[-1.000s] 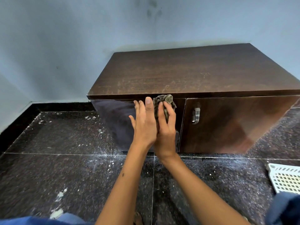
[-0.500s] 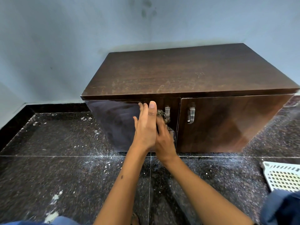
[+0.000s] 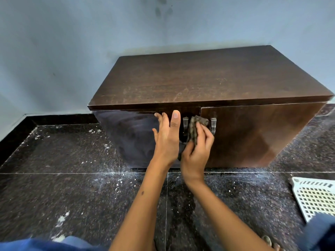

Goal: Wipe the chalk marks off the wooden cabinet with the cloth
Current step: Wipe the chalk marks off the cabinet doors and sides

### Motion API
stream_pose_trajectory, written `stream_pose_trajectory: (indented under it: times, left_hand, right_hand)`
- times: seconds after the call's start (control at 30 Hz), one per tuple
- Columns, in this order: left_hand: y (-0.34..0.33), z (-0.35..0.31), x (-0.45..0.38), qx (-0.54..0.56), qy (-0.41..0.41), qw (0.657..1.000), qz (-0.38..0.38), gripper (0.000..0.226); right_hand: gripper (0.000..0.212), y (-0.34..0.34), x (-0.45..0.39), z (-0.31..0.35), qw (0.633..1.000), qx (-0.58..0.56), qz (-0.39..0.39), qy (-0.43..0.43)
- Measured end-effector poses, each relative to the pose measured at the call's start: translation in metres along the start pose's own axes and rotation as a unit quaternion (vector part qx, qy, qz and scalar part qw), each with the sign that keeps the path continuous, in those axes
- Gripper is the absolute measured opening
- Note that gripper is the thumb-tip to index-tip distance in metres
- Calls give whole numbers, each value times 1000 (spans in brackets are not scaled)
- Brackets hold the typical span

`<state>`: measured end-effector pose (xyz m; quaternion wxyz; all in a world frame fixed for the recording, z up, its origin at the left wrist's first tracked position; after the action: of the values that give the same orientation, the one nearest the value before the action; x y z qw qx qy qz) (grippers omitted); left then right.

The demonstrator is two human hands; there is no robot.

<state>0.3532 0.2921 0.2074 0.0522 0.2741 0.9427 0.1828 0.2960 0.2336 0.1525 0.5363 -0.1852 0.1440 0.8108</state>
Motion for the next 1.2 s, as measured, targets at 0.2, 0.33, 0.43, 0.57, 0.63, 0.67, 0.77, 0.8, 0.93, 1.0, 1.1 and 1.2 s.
stream_pose_trajectory:
  times: [0.2, 0.33, 0.43, 0.57, 0.63, 0.67, 0.77, 0.8, 0.93, 1.0, 1.1, 1.2]
  left_hand:
    - [-2, 5, 0, -5, -10, 1000, -6, 91]
    - [-1, 7, 2, -6, -5, 1000, -3, 93]
    - [1, 9, 3, 2, -4, 1000, -8, 107]
    - [0, 9, 1, -4, -5, 1000, 0, 96]
    - [0, 7, 2, -2, -3, 1000, 0, 90]
    - [-1, 7, 3, -4, -2, 1000, -1, 90]
    - [0, 7, 4, 0, 3, 1000, -7, 91]
    - [1, 8, 3, 2, 4, 1000, -8, 91]
    - [1, 9, 1, 4, -1, 1000, -8, 91]
    - [0, 9, 2, 0, 0, 1000, -8, 94]
    - [-1, 8, 3, 3, -1, 1000, -11, 100]
    - [-1, 11, 1, 4, 4, 1000, -22, 107]
  right_hand:
    - [45, -7, -14, -10, 993, 8, 56, -102]
    - [41, -4, -14, -22, 977, 31, 86, -194]
    - [37, -1, -33, -20, 968, 60, 108, -217]
    - [39, -1, -36, -10, 977, 95, 136, -133]
    - [40, 0, -28, -12, 976, 114, 154, -100]
    - [40, 1, -27, -13, 975, 123, 159, -96]
    - [37, 2, -38, -15, 977, 113, 140, -114]
    - [36, 2, -42, -14, 980, 102, 123, -116]
    - [39, 3, -32, -10, 983, 100, 129, -77]
    - [40, 3, -29, -14, 978, 119, 156, -67]
    - [37, 3, -39, -15, 982, 104, 124, -93]
    - [38, 2, -34, -8, 992, 69, 72, -76]
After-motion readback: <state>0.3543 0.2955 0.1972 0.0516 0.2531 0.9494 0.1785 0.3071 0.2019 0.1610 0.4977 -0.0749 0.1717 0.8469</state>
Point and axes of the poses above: each hand's wrist, its own x-axis away from the middle knuckle, its own y-axis out of the back of the hand, z = x × y, the point moved 4 cm from there along -x, towards the middle knuckle, and after that the axes turned 5 degrees about -x, right-handed, at the moved point
